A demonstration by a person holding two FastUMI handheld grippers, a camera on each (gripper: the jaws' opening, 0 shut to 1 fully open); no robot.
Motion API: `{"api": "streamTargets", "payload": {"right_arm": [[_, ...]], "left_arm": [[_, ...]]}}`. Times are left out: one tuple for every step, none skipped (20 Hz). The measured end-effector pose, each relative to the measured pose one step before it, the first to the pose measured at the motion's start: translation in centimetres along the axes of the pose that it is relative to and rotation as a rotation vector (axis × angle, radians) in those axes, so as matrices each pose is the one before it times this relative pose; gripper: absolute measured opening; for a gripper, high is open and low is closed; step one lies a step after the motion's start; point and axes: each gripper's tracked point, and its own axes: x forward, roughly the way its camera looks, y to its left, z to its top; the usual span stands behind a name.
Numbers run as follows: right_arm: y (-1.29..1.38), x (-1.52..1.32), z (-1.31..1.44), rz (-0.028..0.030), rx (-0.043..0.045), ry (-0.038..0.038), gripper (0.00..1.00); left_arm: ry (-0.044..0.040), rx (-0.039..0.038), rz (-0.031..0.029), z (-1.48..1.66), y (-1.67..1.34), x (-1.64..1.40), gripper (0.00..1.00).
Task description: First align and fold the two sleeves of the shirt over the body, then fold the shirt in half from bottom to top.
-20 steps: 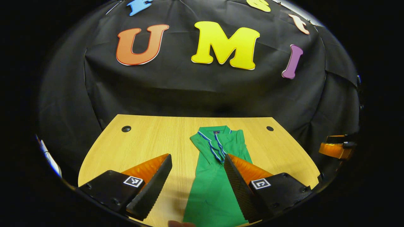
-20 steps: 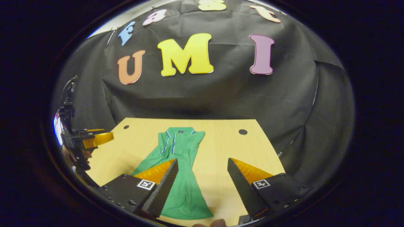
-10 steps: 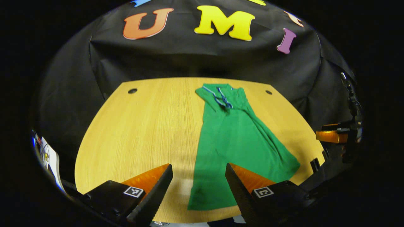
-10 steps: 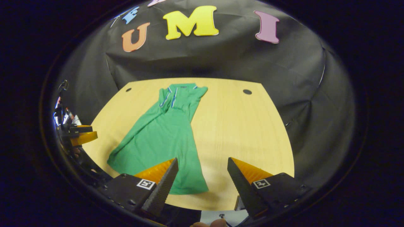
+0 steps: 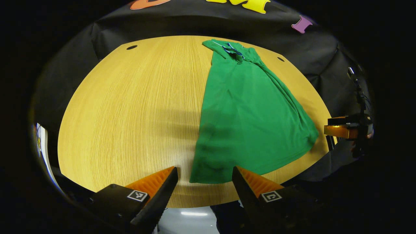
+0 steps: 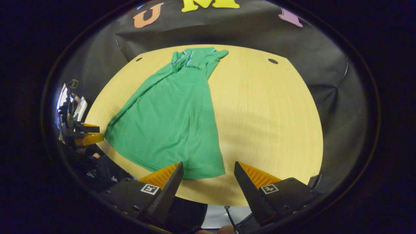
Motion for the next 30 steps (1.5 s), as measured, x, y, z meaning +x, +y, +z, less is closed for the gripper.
{"api": "streamTargets", "payload": {"right_arm": [[0.159,0.555,-0.244,0.0006,-0.00462,0.01508,0.97],[-0.037,0.464,-0.088,-0.00586,-0.00867,0.01326,0.96],[-0.119,0.599,-0.114,-0.00664,-0.0103,0.01517,0.97],[-0.107,0.577,-0.022,-0.00716,-0.00673,0.01155,0.97],[-0.067,0.545,-0.062,-0.00467,-0.00221,0.01134,0.97],[-0.146,0.546,-0.083,-0.00508,0.0017,0.01266,0.93],[-0.274,0.493,-0.289,-0.00854,0.00364,0.01412,0.93],[-0.236,0.403,-0.321,-0.00482,0.00724,0.01433,0.97],[-0.277,0.363,-0.492,-0.0056,0.01061,0.01781,0.97],[-0.246,-0.073,-0.236,-0.00783,-0.00815,-0.00137,0.96],[0.202,0.08,0.256,0.00035,-0.02013,0.00957,0.97],[0.055,-0.104,0.068,-0.0007,-0.01095,0.00692,0.96],[0.007,0.239,-0.161,0.00211,-0.00173,0.0113,0.98],[-0.026,-0.118,0.128,-0.00147,-0.0005,0.00442,0.94],[0.132,0.066,0.082,0.00046,0.00137,0.00673,0.93],[0.039,0.1,0.161,0.00331,-0.00052,-0.00697,0.92],[0.092,-0.175,-0.072,0.00308,-0.00144,-0.00549,0.75],[0.086,-0.003,-0.13,0.00108,0.004,-0.0035,0.69],[0.067,-0.003,-0.377,0.0018,0.00706,0.00477,0.57],[0.128,-0.225,-0.118,0.00575,0.01311,-0.00011,0.48],[0.213,0.204,0.016,0.01017,0.02309,-0.00217,0.35],[0.26,0.024,-0.044,0.01379,0.01959,0.00467,0.27],[0.143,-0.012,-0.018,0.00539,0.00506,0.00159,0.08],[0.093,0.009,0.009,0.00746,-0.00459,0.00904,0.07],[0.09,-0.074,0.035,0.00823,0.00114,0.00141,0.07],[-0.04,-0.074,0.444,0.00909,0.01063,0.00601,0.1],[0.169,-0.157,-0.579,0.00613,0.01054,0.00209,0.0],[-0.06,-0.298,0.079,0.00518,0.00777,-0.00029,0.0],[-0.112,-0.07,0.25,0.00336,0.00807,-0.00759,0.0],[0.05,-0.253,0.283,0.00843,0.0068,-0.00507,0.0]], "left_arm": [[0.00811,-0.00187,0.0022,0.089,-0.321,-0.049,1.0],[0.01343,-0.00553,0.00304,-0.112,-0.07,0.009,1.0],[0.01162,-0.00769,0.00377,-0.296,-0.17,-0.124,1.0],[0.00999,-0.00801,0.00464,-0.112,-0.137,-0.12,1.0],[0.00862,-0.00692,0.00591,0.018,-0.195,-0.15,1.0],[0.00841,-0.00735,0.00609,-0.006,-0.062,-0.18,1.0],[0.00579,-0.00438,0.01698,-0.102,-0.047,-0.289,1.0],[0.00431,-0.00025,0.0003,-0.023,0.038,0.018,1.0],[0.00782,0.00103,0.00803,-0.227,-0.145,0.125,1.0],[0.00658,0.00719,0.01319,-0.069,0.018,0.16,1.0],[0.01136,0.02678,0.02433,-0.003,0.118,0.321,1.0],[0.01699,0.04018,0.02782,-0.119,0.068,0.141,1.0],[0.0012,0.01866,0.00739,0.269,-0.005,0.17,1.0],[0.01294,-0.01588,0.00658,-0.066,0.015,0.292,1.0],[0.00851,-0.02344,0.0003,-0.029,-0.021,-0.218,1.0],[0.01159,-0.00464,-0.0001,0.049,-0.163,-0.053,0.99],[0.02048,0.00197,-0.00225,-0.155,-0.323,0.159,0.96],[0.02234,-0.00179,-0.00458,-0.137,-0.326,0.043,0.91],[0.02026,-0.00143,-0.00519,-0.108,-0.358,0.009,0.86],[0.01778,0.00459,-0.009,-0.029,-0.427,-0.029,0.69],[0.01301,0.00807,-0.01411,0.027,-0.429,-0.052,0.61],[0.00733,-0.00052,-0.03029,0.134,-0.648,-0.085,0.43],[0.00394,-0.00124,-0.0052,0.217,-0.143,-0.155,0.32],[0.00179,-0.00267,-0.01389,0.291,-0.142,-0.144,0.13],[-0.00153,-0.01551,-0.01909,0.364,-0.149,-0.186,0.11],[-0.00121,-0.02267,-0.01898,0.354,-0.198,-0.23,0.1],[0.00013,-0.01767,-0.01189,0.361,-0.113,-0.385,0.09],[-0.00538,-0.01111,-0.00813,0.469,-0.079,-0.53,0.08],[-0.00839,-0.00922,-0.00744,0.547,-0.126,-0.576,0.08],[-0.00642,-0.00567,-0.01145,0.575,-0.242,-0.597,0.07]]}}
